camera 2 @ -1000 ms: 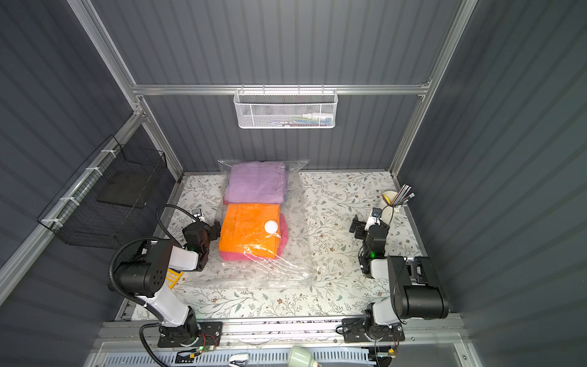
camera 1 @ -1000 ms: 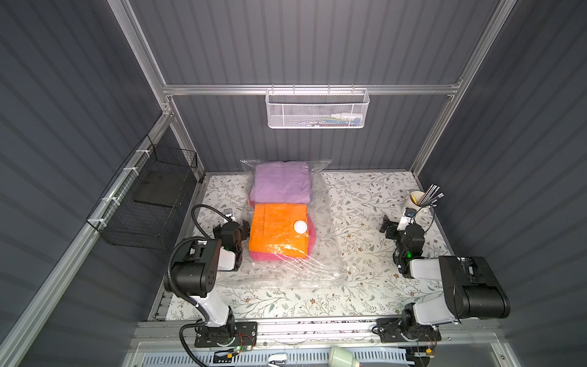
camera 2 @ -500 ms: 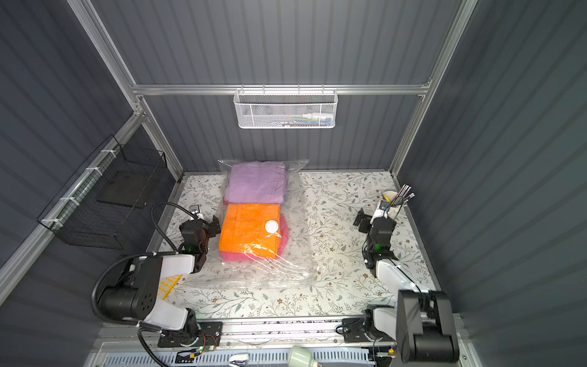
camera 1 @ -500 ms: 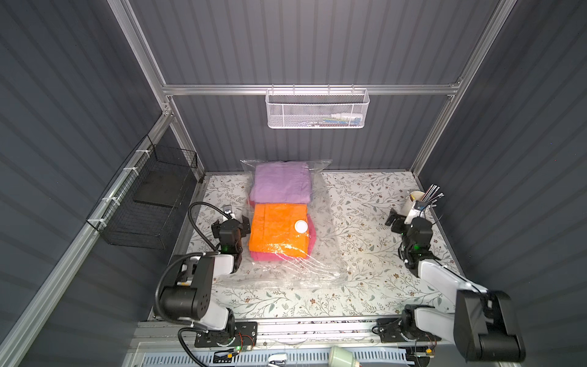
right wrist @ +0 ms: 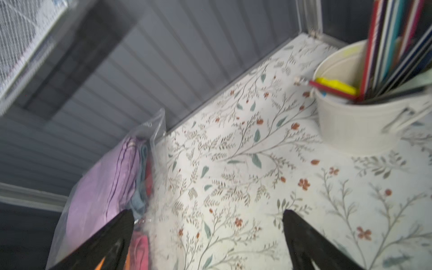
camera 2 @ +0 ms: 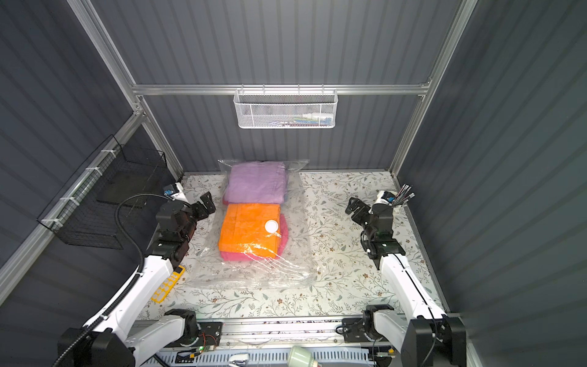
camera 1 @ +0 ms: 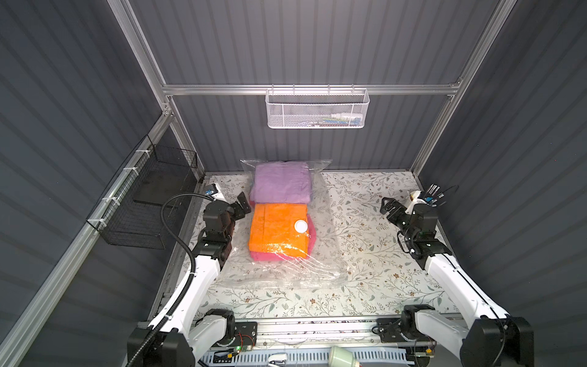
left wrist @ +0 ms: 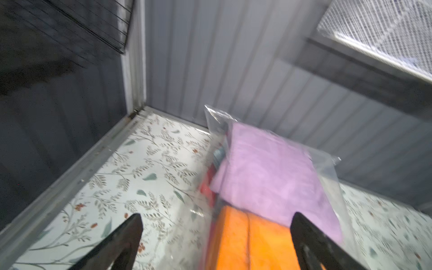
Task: Take the trousers out of the vacuum bag
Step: Adjust the vacuum bag at the center of the board.
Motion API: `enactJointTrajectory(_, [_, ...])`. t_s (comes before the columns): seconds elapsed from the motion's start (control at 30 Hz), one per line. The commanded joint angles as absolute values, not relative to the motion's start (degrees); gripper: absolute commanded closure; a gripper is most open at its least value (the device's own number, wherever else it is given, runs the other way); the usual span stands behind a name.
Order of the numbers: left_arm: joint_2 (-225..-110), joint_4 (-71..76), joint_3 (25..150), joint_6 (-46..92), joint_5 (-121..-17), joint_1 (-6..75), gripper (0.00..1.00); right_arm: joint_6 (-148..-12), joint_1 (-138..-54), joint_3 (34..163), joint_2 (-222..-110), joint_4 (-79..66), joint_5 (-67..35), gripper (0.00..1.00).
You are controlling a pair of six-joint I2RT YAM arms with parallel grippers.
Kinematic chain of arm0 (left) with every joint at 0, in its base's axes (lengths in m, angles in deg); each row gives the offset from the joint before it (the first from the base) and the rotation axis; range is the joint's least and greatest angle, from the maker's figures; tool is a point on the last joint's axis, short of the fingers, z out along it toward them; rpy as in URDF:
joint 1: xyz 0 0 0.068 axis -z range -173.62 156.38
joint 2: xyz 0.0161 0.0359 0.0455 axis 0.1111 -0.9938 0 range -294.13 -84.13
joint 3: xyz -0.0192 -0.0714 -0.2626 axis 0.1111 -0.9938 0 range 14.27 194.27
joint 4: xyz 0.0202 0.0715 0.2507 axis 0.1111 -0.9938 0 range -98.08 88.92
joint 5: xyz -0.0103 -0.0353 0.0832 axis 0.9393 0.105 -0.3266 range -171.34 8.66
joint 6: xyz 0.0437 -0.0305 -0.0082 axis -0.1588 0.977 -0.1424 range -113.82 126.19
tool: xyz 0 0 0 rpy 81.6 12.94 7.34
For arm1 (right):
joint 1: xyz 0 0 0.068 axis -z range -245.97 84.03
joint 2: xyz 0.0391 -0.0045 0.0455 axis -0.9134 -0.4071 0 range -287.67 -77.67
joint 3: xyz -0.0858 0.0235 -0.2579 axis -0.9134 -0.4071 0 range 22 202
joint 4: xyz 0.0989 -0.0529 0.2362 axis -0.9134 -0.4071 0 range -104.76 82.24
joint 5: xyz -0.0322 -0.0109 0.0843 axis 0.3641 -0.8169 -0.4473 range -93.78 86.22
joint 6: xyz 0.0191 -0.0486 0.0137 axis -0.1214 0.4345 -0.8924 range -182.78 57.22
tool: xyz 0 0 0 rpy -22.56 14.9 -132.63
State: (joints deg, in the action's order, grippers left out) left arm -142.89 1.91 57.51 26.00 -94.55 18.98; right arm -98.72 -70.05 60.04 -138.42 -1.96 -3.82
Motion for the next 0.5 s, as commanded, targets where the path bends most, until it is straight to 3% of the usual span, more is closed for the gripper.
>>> enactJointTrajectory(0.0, [-140.3,-14.9,58.0,25.3,-92.5,26.3,0.0,-100.1,-71.3,61.6,-137.6,-6.2,-5.6,0.01])
enactJointTrajectory(0.23, [-135.4,-31.8,56.5,30.4,-108.7,48.4,0.0,-104.3,-71.3,58.3,-139.1,-2.5,-10.1,0.01])
enactJointTrajectory(0.47, [-142.0,-51.1,59.6,49.6,-124.2,68.3,0.0,-104.4,-71.3,58.3,-136.9,-3.8,-8.8,0.01])
